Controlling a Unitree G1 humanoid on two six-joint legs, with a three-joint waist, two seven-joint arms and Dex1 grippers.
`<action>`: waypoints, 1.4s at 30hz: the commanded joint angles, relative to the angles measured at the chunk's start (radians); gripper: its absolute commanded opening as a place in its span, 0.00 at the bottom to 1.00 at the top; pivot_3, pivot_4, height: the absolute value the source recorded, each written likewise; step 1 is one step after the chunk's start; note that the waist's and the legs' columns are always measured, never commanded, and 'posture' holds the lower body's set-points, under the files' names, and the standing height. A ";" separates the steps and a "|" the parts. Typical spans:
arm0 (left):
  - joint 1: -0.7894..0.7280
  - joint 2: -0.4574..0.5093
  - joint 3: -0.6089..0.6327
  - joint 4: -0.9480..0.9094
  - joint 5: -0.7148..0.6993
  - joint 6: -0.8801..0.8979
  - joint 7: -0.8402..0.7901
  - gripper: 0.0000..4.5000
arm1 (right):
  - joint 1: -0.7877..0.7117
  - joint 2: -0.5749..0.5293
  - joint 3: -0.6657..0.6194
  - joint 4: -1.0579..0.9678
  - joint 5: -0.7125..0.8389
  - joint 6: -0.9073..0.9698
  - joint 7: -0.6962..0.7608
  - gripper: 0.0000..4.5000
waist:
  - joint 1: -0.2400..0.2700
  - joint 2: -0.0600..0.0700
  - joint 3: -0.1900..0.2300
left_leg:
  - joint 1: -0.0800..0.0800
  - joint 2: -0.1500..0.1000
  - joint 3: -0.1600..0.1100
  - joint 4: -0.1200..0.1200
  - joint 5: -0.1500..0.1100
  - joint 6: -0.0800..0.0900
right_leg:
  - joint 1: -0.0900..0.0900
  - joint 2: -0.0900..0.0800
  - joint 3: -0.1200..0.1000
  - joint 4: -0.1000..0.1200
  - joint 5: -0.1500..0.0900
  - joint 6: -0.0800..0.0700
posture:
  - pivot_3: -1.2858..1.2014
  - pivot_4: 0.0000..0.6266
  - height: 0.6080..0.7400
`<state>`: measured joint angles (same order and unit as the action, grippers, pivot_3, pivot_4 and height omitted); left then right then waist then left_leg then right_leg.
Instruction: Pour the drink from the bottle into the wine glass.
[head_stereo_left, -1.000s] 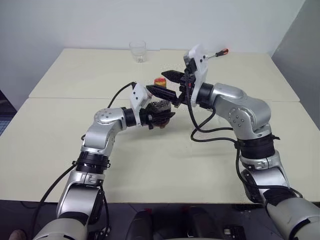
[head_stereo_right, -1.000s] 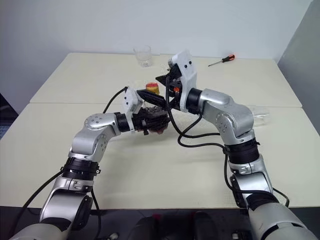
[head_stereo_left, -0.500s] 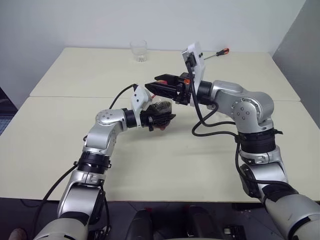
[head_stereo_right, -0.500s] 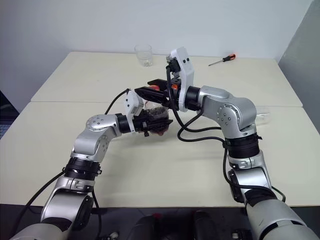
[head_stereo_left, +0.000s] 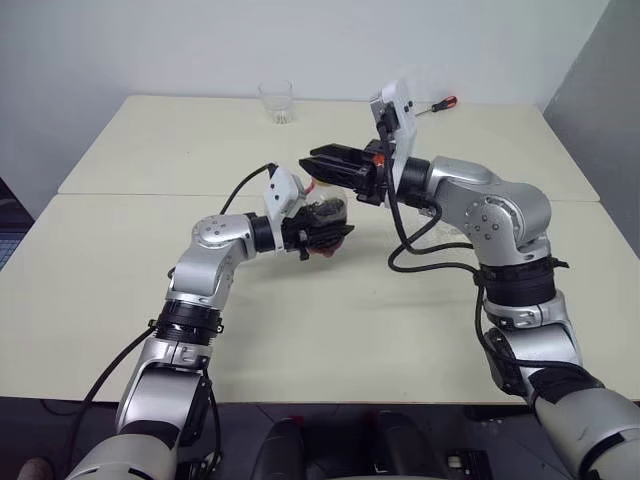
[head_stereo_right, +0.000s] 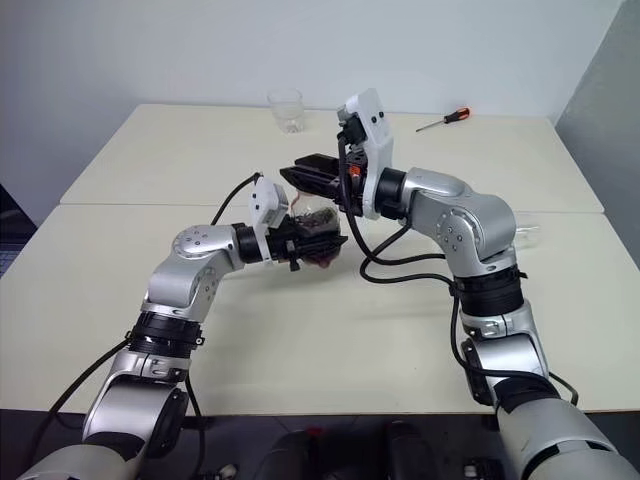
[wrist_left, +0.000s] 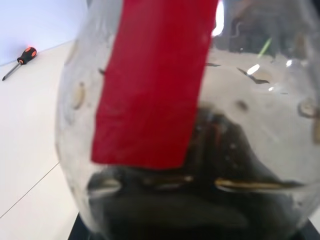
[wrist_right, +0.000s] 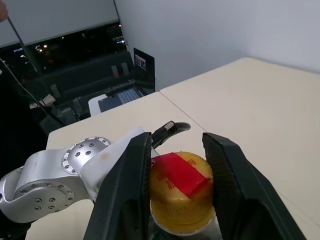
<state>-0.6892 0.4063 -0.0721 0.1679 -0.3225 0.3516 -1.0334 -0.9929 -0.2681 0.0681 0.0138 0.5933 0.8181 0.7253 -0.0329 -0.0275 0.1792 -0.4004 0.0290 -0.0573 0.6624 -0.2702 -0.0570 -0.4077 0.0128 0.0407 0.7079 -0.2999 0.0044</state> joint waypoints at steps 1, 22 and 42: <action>0.063 0.012 0.016 -0.245 -0.113 0.125 0.011 0.44 | -0.022 -0.028 0.007 0.016 0.026 -0.066 0.163 0.29 | -0.002 0.000 0.000 | 0.000 0.000 0.001 0.000 0.000 0.000 | 0.000 0.000 0.001 -0.001 0.000 0.000 | 0.52 0.24 1.00; 0.200 0.076 0.057 -0.646 -0.327 0.360 0.156 0.44 | -0.092 -0.029 0.027 -0.070 0.181 0.118 0.398 0.29 | 0.000 0.004 0.003 | 0.001 0.000 -0.003 0.001 0.000 0.000 | 0.002 0.000 0.001 0.001 0.000 0.000 | 0.52 0.24 1.00; 0.177 0.082 0.048 -0.542 -0.302 0.345 0.217 0.44 | -0.031 -0.094 -0.149 -0.233 0.326 0.298 0.045 1.00 | 0.000 0.004 0.003 | 0.001 0.000 -0.003 0.000 0.000 0.000 | 0.002 0.000 0.001 0.000 0.000 0.000 | 0.52 0.24 1.00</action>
<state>-0.4924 0.4863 -0.0343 -0.3576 -0.6232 0.7260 -0.8069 -1.0137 -0.3557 -0.0585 -0.1844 0.8891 1.1177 0.7808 -0.0324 -0.0237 0.1825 -0.3995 0.0285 -0.0598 0.6627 -0.2699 -0.0569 -0.4060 0.0129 0.0419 0.7080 -0.3001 0.0043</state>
